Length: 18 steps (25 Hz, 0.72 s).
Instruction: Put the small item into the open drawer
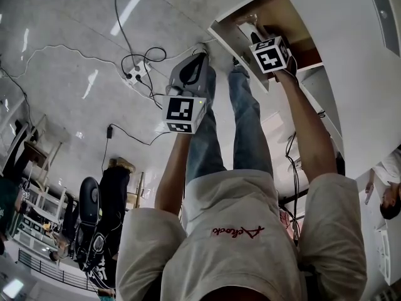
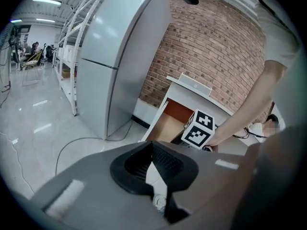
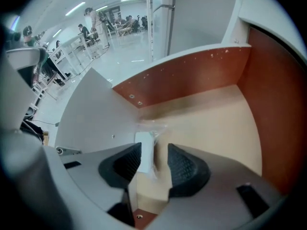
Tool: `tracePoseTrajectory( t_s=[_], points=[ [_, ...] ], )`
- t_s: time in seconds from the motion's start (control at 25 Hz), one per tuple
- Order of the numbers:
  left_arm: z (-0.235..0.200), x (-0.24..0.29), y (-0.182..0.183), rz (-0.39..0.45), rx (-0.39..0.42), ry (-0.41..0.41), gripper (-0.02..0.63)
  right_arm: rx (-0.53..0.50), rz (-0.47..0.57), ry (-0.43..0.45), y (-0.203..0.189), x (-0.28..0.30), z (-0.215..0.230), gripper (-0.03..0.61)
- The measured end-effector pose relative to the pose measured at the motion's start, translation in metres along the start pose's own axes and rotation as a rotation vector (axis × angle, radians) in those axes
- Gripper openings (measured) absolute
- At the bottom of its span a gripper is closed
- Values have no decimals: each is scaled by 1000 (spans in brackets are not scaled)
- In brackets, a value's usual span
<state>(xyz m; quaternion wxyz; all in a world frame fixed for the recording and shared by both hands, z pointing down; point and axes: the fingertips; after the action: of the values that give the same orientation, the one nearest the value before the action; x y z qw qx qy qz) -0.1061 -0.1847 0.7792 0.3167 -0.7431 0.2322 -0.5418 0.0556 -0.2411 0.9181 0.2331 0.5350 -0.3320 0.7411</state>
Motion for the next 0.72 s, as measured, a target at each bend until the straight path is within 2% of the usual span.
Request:
tracePoseTrajectory(
  t_s=[0.24,0.44,0.72],
  points=[
    [4,1,1,5,7,1,9,-23,91,-57,12,-18,3,135],
    [15,0,4,8,20,-11,9,-45,130,-82,14,-31,-2,32],
    [35,5,6,9,48,-36,9,0,223,-67,9,-48,-8,14]
  ],
)
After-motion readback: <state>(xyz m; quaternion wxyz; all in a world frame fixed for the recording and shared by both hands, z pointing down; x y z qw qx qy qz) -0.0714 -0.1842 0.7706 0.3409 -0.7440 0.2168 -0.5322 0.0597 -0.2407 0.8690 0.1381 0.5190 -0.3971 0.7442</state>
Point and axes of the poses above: the fingertips, and each gripper's own axes: x forward along the fingers, z to its right, y out of its top, and after that the axes turned 13 degrees about y, right-handed
